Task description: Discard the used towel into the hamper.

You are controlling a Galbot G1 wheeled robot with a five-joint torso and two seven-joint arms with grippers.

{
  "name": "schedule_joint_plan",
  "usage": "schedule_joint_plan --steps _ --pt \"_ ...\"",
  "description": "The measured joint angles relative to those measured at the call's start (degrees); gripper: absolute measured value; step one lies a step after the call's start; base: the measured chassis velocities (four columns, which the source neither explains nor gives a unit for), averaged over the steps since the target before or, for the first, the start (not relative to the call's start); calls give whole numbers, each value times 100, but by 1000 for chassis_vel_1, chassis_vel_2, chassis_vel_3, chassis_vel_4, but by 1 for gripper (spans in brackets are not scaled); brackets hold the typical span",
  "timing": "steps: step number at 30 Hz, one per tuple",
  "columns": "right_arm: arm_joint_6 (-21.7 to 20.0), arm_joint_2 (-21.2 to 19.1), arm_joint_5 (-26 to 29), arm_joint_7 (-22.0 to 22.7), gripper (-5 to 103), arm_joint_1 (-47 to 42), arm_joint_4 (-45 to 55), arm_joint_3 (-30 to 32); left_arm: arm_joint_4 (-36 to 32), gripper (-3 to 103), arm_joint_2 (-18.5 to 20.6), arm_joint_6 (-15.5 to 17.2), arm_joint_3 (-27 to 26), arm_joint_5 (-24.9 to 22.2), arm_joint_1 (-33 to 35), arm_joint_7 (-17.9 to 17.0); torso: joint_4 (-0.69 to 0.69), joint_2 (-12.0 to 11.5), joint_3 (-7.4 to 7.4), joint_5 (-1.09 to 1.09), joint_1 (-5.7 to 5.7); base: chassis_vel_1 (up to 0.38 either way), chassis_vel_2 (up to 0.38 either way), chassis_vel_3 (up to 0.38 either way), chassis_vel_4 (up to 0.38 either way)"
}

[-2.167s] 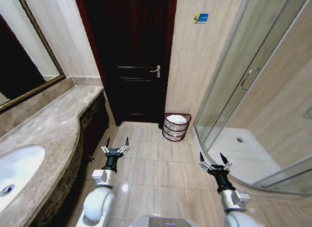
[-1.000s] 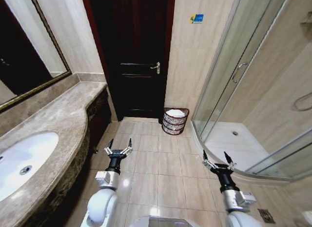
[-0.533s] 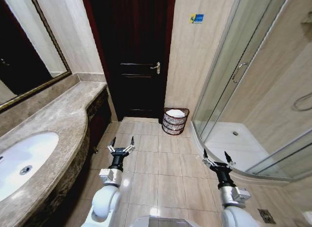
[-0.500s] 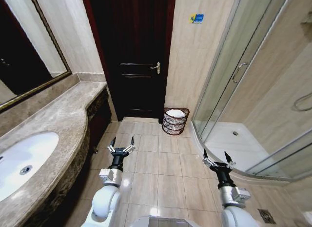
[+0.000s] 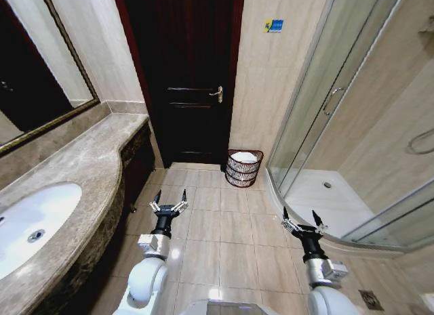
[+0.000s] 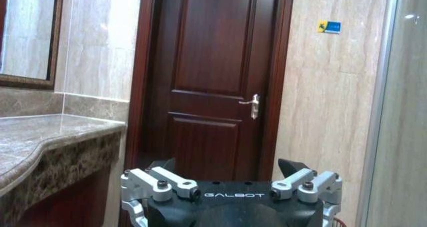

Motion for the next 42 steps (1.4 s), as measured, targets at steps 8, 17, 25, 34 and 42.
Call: schedule_joint_plan --steps 8,17,25,34,42 --pt "0 -2 0 -3 100 -3 0 0 0 100 0 0 -1 0 1 2 0 0 0 0 0 0 0 0 0" --pt "0 -3 2 -4 100 -4 2 0 -2 100 0 2 -1 0 1 2 0 0 0 0 0 0 0 0 0" --pt "0 -4 2 -4 100 -4 3 0 -3 100 0 5 -1 1 1 3 0 0 0 0 0 0 0 0 0" --pt "1 -4 2 -5 100 -4 3 0 -4 100 0 6 -1 1 2 2 0 0 0 0 0 0 0 0 0" --pt "1 -4 2 -4 100 -4 3 0 -4 100 0 6 -1 1 2 2 0 0 0 0 0 0 0 0 0"
